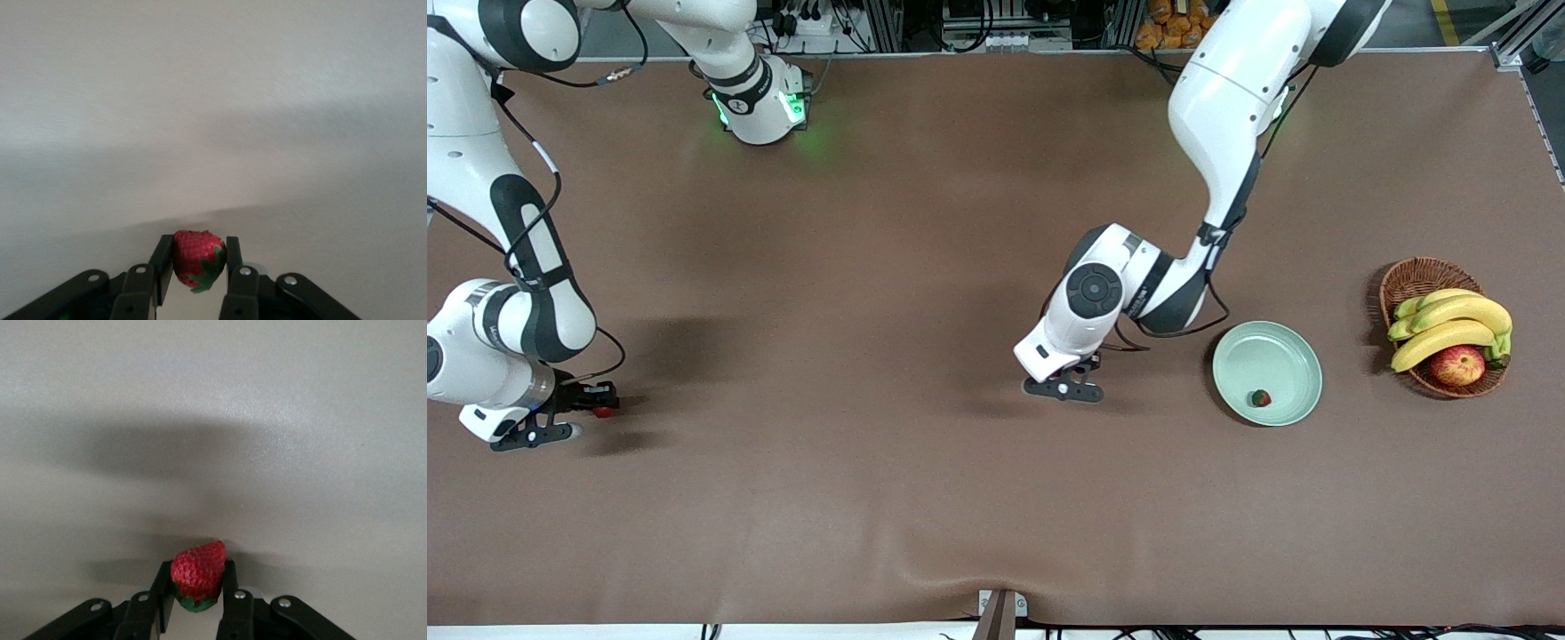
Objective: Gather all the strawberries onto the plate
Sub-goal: 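Grasp the middle strawberry with the left gripper while the right gripper grasps the last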
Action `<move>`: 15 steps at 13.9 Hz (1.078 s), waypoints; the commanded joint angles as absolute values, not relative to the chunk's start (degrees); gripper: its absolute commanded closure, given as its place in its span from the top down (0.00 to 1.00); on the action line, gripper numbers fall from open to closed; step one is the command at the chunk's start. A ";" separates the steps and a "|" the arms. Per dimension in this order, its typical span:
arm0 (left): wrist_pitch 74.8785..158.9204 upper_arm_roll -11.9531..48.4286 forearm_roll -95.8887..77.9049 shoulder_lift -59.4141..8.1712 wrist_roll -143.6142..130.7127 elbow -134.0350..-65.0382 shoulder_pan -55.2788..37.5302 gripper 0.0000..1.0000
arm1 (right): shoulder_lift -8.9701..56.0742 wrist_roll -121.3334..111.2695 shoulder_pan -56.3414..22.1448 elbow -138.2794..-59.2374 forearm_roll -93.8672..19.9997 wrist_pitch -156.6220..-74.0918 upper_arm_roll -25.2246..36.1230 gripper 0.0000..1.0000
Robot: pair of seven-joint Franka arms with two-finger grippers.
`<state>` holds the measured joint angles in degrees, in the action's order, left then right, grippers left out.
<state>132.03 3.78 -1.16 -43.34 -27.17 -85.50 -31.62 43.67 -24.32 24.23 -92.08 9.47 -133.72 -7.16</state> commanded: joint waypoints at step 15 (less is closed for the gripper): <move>127.53 3.96 6.68 -27.60 -14.34 -104.94 -10.65 0.19 | 37.53 -26.14 13.92 -90.97 8.61 -123.75 -31.29 0.00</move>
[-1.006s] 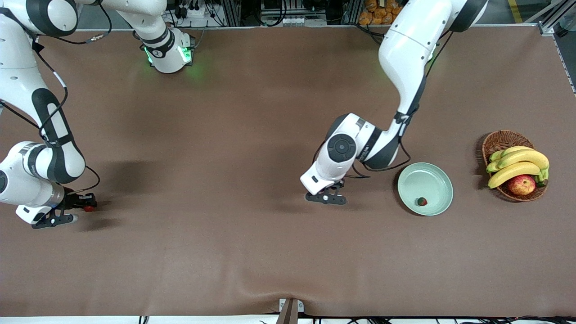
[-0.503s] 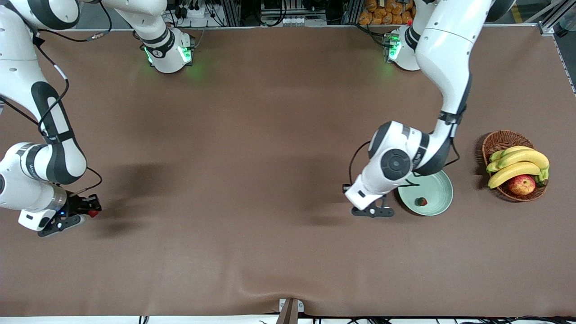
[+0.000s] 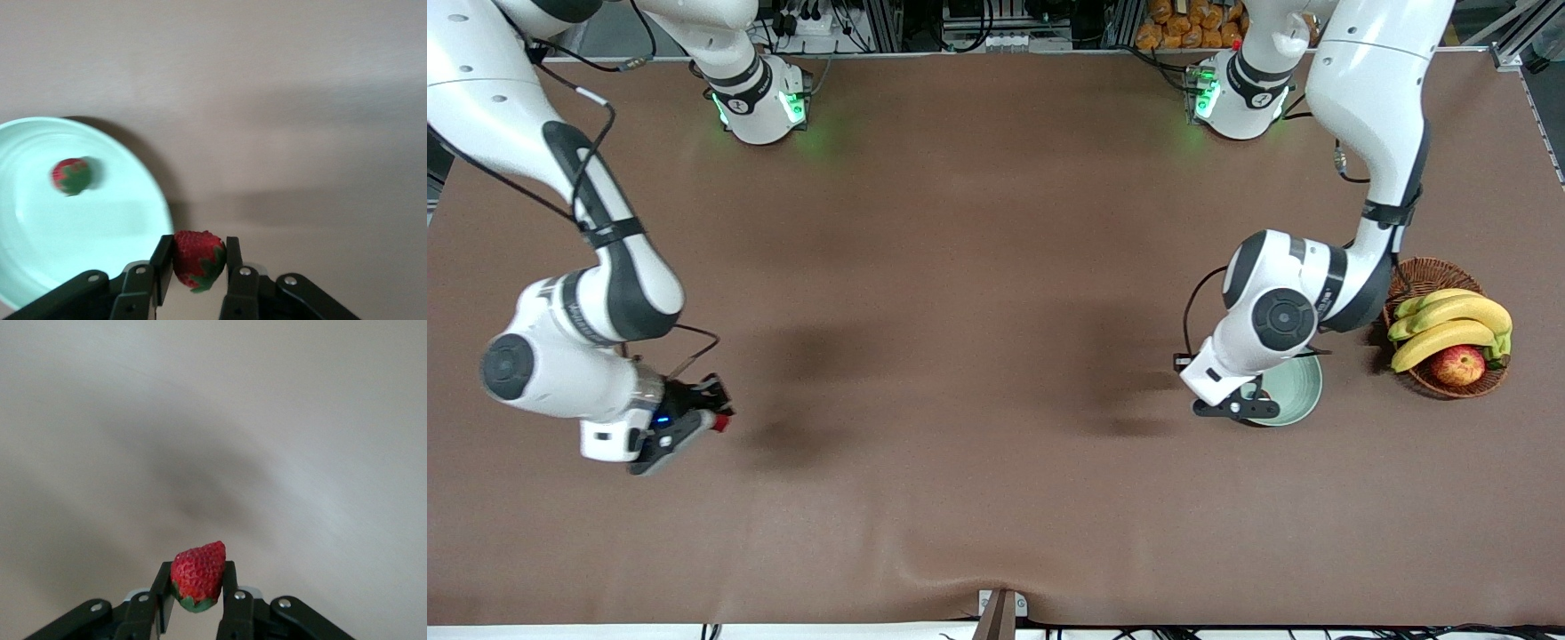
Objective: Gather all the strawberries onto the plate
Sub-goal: 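Drop the strawberry on the plate with the left gripper while the right sets another mid-table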
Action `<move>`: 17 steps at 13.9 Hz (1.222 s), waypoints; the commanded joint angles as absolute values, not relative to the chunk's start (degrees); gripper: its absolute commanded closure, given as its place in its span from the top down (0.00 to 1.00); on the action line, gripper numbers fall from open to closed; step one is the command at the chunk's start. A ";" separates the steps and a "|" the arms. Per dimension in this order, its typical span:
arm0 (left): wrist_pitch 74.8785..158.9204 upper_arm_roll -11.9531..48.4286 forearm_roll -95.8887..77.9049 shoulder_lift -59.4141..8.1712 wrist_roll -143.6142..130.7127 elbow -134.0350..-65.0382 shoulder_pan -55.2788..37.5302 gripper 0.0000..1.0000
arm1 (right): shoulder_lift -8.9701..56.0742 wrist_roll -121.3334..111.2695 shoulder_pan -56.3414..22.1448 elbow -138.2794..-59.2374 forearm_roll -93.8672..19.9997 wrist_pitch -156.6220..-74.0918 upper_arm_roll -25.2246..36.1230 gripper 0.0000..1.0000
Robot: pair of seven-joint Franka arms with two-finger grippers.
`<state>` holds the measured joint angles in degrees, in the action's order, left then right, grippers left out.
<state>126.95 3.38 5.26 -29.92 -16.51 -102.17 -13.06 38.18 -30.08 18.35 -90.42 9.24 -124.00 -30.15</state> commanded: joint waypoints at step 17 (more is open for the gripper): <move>133.24 4.31 7.47 -28.83 -9.49 -106.97 -7.03 1.00 | 55.10 9.47 -38.47 -76.92 9.23 -153.02 -10.12 0.00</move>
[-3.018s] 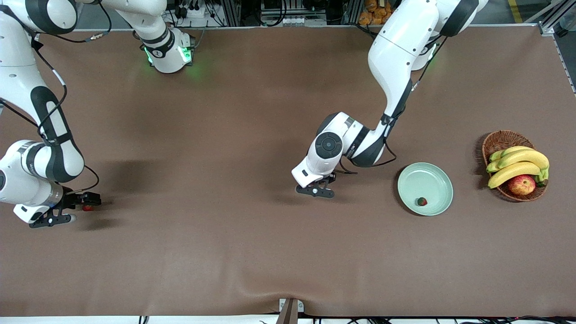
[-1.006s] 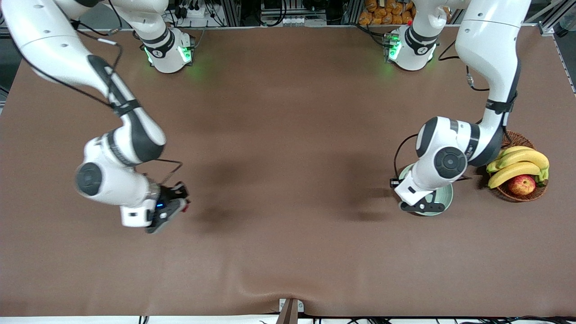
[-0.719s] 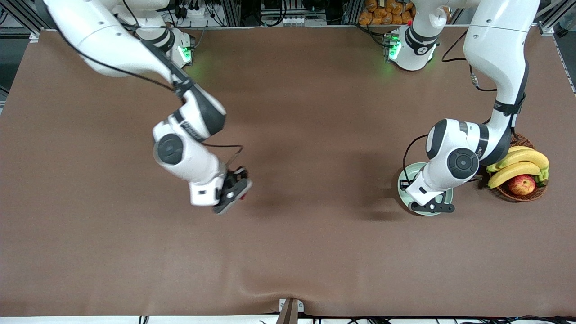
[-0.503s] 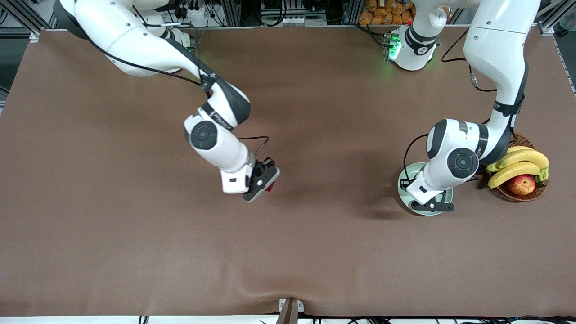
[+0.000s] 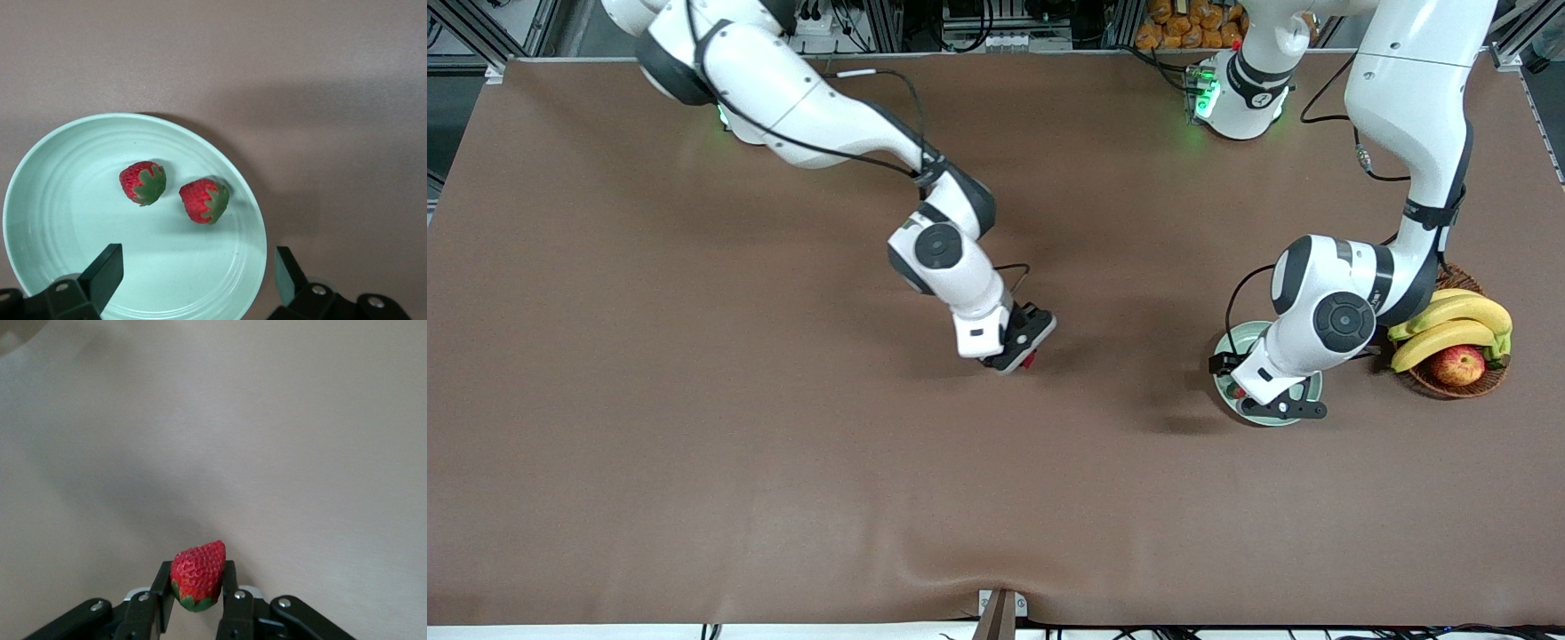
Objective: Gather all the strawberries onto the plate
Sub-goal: 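Drop the strawberry on the plate with the left gripper while the right sets another mid-table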
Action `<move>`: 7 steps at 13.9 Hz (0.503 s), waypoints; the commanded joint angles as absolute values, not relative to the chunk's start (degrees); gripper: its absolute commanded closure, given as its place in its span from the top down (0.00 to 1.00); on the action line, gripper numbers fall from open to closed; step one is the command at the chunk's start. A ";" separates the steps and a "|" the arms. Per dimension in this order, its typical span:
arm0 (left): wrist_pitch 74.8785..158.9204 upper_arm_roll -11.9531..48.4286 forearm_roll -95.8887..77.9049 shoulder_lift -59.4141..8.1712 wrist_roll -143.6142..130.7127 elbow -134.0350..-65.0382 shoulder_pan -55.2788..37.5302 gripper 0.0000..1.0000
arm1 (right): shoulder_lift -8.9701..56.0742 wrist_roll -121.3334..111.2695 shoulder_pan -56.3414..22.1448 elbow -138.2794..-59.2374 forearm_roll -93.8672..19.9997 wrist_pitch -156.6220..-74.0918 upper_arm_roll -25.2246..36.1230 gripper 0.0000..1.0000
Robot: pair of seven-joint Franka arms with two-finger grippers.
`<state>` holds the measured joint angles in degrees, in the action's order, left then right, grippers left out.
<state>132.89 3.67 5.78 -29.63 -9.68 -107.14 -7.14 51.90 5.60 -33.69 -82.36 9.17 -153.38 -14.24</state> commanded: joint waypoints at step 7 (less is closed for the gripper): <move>133.15 4.66 6.59 -29.09 -11.94 -103.63 -11.42 1.00 | 53.71 14.94 -38.42 -76.72 9.49 -152.14 -9.14 1.00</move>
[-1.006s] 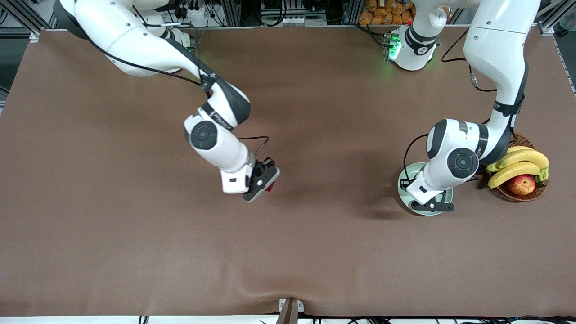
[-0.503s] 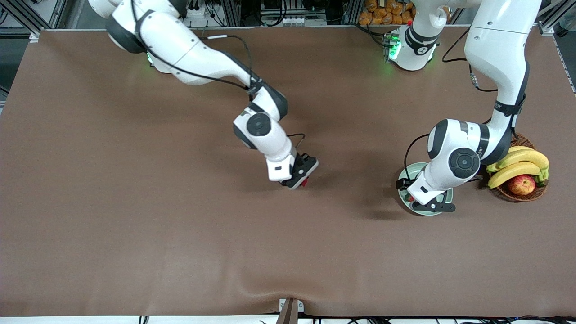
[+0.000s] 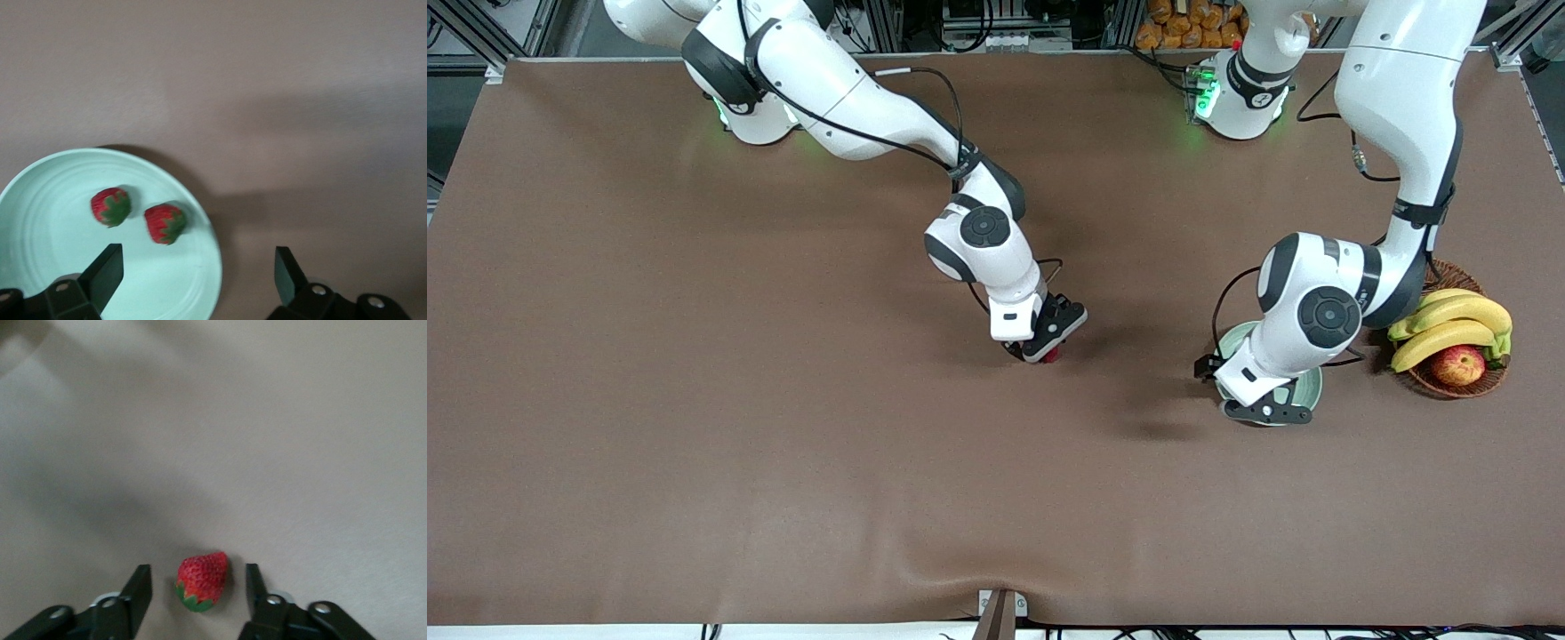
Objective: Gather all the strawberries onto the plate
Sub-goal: 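Drop the strawberry on the plate with the left gripper while the right sets another mid-table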
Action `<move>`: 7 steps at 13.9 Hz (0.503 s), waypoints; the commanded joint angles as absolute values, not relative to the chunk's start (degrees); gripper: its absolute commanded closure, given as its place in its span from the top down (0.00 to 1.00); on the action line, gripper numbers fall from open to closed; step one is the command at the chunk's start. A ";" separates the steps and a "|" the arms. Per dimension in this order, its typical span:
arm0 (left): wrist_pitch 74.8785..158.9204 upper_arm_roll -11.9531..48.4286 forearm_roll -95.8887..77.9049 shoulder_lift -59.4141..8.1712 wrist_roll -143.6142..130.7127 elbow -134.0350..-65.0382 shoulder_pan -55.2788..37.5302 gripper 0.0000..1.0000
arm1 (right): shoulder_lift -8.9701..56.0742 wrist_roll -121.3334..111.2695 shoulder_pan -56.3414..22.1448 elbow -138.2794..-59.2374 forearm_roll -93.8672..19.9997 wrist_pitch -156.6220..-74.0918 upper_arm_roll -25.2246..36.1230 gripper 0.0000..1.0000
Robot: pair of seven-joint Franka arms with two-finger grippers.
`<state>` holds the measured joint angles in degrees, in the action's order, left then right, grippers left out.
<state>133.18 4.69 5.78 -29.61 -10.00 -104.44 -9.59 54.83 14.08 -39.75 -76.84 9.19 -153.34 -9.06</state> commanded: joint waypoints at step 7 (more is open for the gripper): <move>132.98 10.28 6.50 -30.58 -21.79 -99.15 -13.97 1.00 | 33.61 14.51 -25.42 -99.54 9.32 -151.96 -9.32 1.00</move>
